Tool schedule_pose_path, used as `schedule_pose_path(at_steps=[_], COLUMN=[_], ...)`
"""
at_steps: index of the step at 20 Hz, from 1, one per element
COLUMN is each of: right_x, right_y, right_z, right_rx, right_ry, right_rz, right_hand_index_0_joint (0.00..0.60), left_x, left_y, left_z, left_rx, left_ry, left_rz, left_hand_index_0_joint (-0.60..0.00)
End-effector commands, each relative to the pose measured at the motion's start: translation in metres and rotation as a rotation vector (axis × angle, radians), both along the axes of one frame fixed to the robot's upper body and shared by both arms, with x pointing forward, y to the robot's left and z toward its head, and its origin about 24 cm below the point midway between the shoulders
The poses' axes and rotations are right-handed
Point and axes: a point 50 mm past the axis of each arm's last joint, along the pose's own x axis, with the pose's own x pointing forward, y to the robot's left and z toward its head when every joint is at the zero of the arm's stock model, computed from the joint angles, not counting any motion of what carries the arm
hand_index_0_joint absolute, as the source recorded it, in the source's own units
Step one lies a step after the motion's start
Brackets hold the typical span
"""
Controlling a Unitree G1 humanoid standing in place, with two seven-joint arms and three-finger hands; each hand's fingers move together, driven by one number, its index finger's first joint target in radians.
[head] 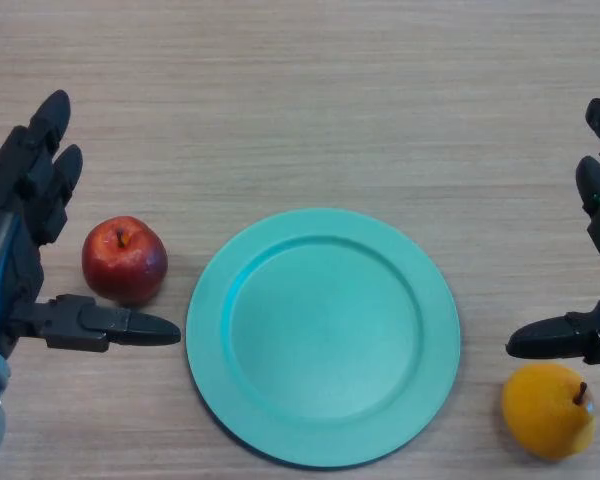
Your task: Pick up the yellow pear and place it on the plate
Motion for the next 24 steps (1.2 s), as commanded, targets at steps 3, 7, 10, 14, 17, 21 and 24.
schedule_pose_path(at_steps=[3, 7, 10, 14, 17, 21, 24], right_x=[-0.006, -0.004, -0.006, -0.016, -0.026, -0.036, -0.041], right_y=[-0.006, -0.007, -0.011, -0.022, -0.029, -0.038, -0.045], right_z=[0.033, 0.033, 0.030, 0.026, 0.020, 0.014, 0.007], right_rx=[-0.065, -0.081, -0.077, -0.109, -0.168, -0.186, -0.129], right_ry=[-0.215, -0.218, -0.227, -0.240, -0.252, -0.292, -0.282], right_rz=[-0.010, -0.015, -0.025, -0.031, -0.059, -0.155, -0.212], right_hand_index_0_joint=[0.000, 0.000, 0.000, 0.000, 0.000, 0.000, 0.000], left_x=[-0.008, -0.007, -0.006, -0.003, 0.000, 0.002, 0.004], left_y=[0.005, 0.006, 0.007, 0.006, 0.006, 0.004, 0.000], left_z=[0.040, 0.040, 0.039, 0.037, 0.036, 0.034, 0.032], left_rx=[0.058, 0.056, 0.058, 0.044, 0.038, 0.064, 0.087], left_ry=[-0.223, -0.222, -0.220, -0.216, -0.238, -0.217, -0.209], left_rz=[0.011, 0.013, 0.012, 0.014, 0.020, 0.020, 0.006], left_hand_index_0_joint=[0.000, 0.000, 0.000, 0.000, 0.000, 0.000, 0.000])
